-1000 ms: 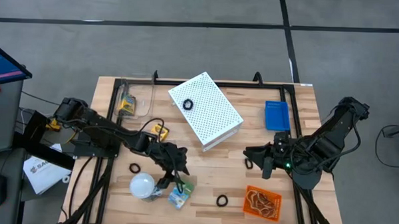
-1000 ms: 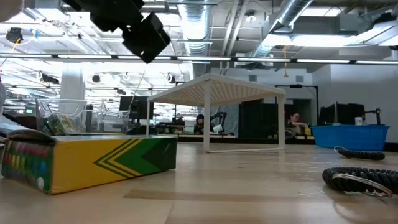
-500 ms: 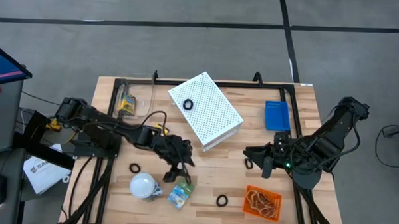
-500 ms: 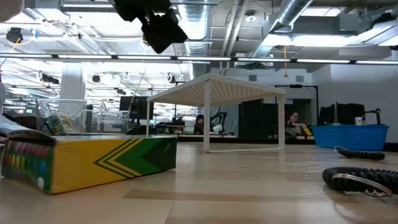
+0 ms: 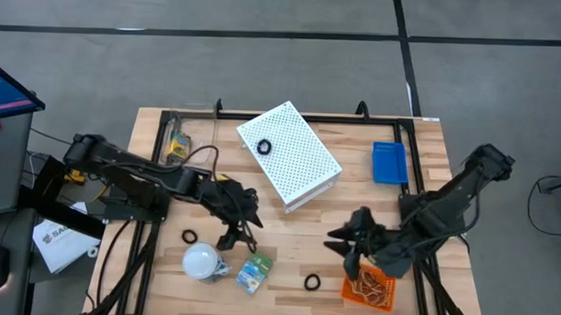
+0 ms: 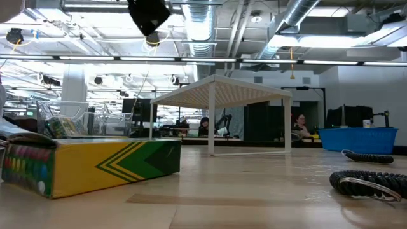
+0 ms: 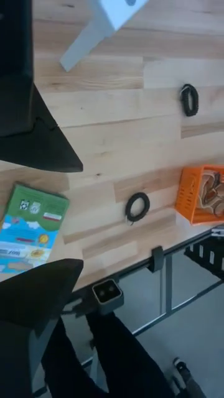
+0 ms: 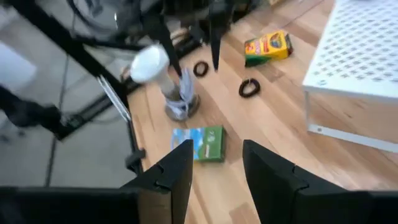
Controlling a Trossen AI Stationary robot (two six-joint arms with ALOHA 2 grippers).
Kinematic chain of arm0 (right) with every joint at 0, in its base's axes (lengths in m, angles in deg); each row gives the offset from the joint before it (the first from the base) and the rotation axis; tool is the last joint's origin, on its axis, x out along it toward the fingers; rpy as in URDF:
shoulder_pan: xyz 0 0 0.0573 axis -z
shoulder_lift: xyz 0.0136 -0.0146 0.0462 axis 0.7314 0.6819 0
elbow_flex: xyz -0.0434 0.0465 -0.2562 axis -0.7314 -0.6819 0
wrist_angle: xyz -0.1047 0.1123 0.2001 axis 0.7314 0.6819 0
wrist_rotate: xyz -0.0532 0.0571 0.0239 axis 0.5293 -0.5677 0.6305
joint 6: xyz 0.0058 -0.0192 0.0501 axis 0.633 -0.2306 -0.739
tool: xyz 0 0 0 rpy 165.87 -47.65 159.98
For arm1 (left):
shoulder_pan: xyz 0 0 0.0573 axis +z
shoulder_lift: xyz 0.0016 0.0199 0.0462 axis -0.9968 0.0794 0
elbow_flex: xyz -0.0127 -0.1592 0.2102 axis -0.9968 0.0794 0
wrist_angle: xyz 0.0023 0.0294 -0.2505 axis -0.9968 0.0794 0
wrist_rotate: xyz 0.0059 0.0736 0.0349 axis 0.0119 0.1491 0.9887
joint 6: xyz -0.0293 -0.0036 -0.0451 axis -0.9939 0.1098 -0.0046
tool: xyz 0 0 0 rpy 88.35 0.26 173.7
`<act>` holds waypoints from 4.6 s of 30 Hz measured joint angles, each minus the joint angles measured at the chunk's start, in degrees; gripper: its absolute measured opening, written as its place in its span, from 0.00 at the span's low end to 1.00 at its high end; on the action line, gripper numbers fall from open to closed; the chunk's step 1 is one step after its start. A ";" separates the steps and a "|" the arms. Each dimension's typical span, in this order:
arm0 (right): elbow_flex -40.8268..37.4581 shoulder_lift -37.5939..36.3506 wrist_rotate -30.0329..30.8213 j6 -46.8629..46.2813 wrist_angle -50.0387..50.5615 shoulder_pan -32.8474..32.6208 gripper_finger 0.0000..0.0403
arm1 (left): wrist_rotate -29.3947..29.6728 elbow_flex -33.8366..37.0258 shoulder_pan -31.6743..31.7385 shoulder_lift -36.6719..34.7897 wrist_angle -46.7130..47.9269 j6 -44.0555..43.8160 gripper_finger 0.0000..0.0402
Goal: Pick & Place Office Desk Supplies
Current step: Put the crayon box into the transparent bin
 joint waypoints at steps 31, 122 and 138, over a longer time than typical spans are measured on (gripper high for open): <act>0.07 2.40 0.80 1.15 -6.66 2.14 0.39 | 11.14 -48.16 -12.04 31.16 47.35 15.70 0.67; 0.07 -5.20 19.24 14.12 -16.66 -13.54 0.42 | 32.28 -37.88 -22.12 24.69 27.20 -16.05 0.00; 0.07 -6.56 22.70 14.15 -13.21 -8.33 0.42 | 38.09 -37.93 1.84 5.55 34.39 -8.96 0.00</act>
